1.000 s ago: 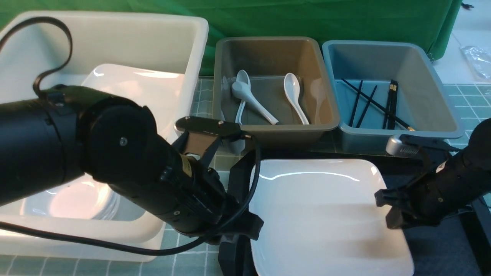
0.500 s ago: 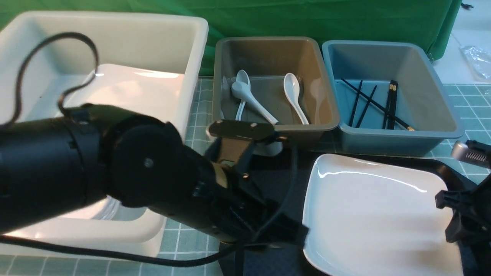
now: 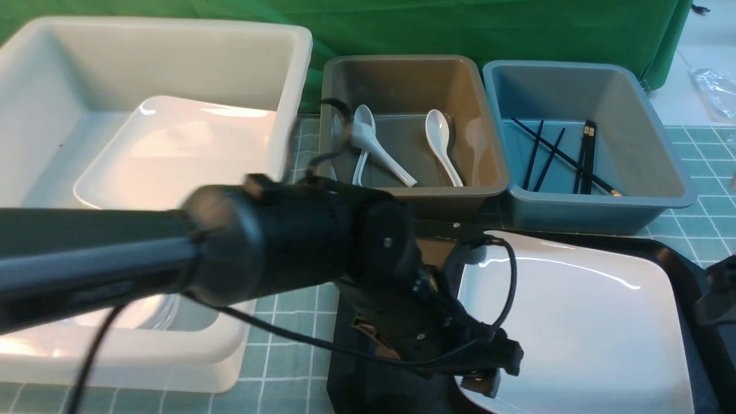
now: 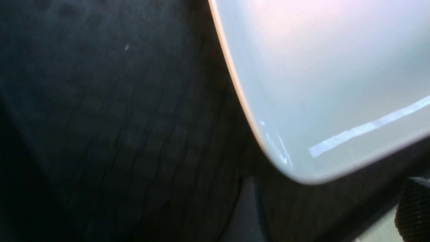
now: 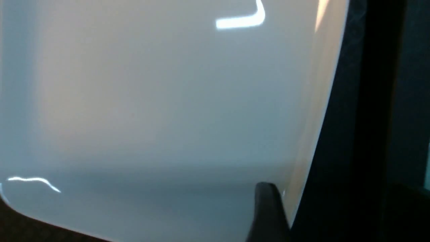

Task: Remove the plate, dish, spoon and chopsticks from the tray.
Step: Use the left arm to grab a plate from the dinner plate, then use the left arm to put the plate into the large storage box on the left

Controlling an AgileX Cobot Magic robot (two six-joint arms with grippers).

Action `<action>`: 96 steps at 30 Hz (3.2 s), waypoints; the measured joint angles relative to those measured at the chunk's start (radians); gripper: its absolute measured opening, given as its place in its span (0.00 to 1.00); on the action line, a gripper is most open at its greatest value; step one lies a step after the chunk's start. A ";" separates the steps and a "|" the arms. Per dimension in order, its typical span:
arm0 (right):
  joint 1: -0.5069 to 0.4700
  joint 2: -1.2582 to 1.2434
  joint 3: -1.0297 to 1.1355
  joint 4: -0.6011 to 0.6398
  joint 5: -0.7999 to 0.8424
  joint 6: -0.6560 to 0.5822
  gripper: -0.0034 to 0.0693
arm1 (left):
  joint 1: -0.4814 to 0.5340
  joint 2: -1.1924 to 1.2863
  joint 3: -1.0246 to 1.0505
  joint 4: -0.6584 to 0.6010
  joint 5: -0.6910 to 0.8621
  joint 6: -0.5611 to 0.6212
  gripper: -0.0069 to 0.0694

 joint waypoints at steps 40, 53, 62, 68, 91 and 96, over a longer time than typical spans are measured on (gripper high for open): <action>0.000 -0.245 0.002 0.000 -0.028 -0.027 0.64 | 0.044 -0.027 -0.062 0.033 -0.059 0.015 0.15; 0.000 -0.245 0.002 0.000 -0.036 -0.027 0.64 | 0.051 -0.161 -0.122 0.288 0.132 0.018 0.13; 0.000 -0.245 0.002 0.000 -0.038 -0.027 0.64 | 0.051 -0.181 -0.271 0.404 0.243 0.024 0.12; 0.000 -0.245 0.002 0.000 -0.043 -0.027 0.61 | 0.051 -0.181 -0.305 0.430 0.283 0.024 0.12; 0.000 -0.245 0.002 0.001 -0.068 -0.027 0.58 | 0.051 -0.170 -0.430 0.529 0.340 0.023 0.11; 0.000 -0.245 0.002 0.001 -0.068 -0.027 0.58 | 0.051 -0.170 -0.445 0.546 0.352 0.023 0.12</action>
